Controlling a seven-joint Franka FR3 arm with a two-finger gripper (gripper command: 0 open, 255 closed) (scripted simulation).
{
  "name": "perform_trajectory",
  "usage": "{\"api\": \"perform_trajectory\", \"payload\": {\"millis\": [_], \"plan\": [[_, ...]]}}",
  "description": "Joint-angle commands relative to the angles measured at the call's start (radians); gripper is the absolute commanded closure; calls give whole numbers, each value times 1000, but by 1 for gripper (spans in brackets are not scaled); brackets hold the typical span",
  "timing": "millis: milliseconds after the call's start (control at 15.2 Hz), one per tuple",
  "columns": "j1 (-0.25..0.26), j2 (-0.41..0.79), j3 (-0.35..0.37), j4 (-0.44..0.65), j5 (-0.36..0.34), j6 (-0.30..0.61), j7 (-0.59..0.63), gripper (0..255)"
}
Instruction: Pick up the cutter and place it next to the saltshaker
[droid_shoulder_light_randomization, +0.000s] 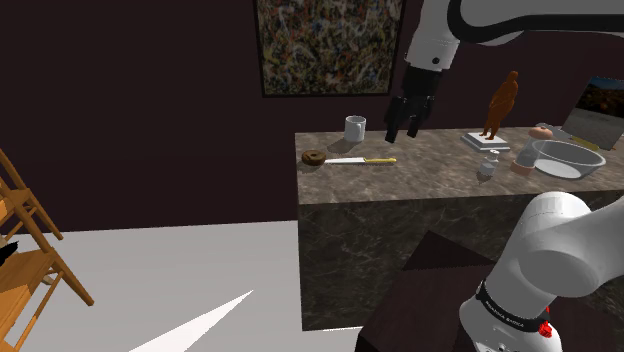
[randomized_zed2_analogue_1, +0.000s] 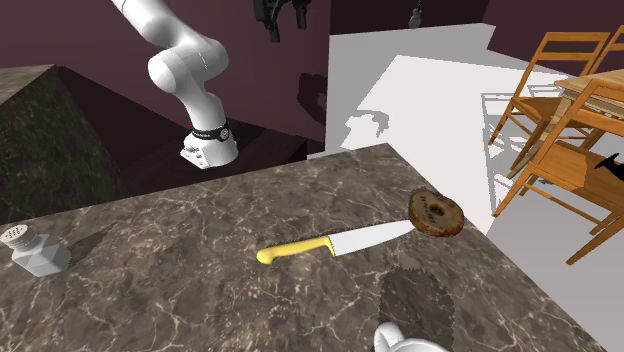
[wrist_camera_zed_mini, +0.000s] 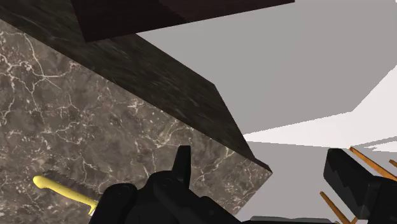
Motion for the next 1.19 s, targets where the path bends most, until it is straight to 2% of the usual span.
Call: {"api": "perform_trajectory", "payload": {"millis": [0,594,1122], "plan": [[0,0,0,0,0,0,0,0],[-15,230,-155,33,-77,149,-248,0],[-16,503,-275,156,-78,260,-470,0]]}}
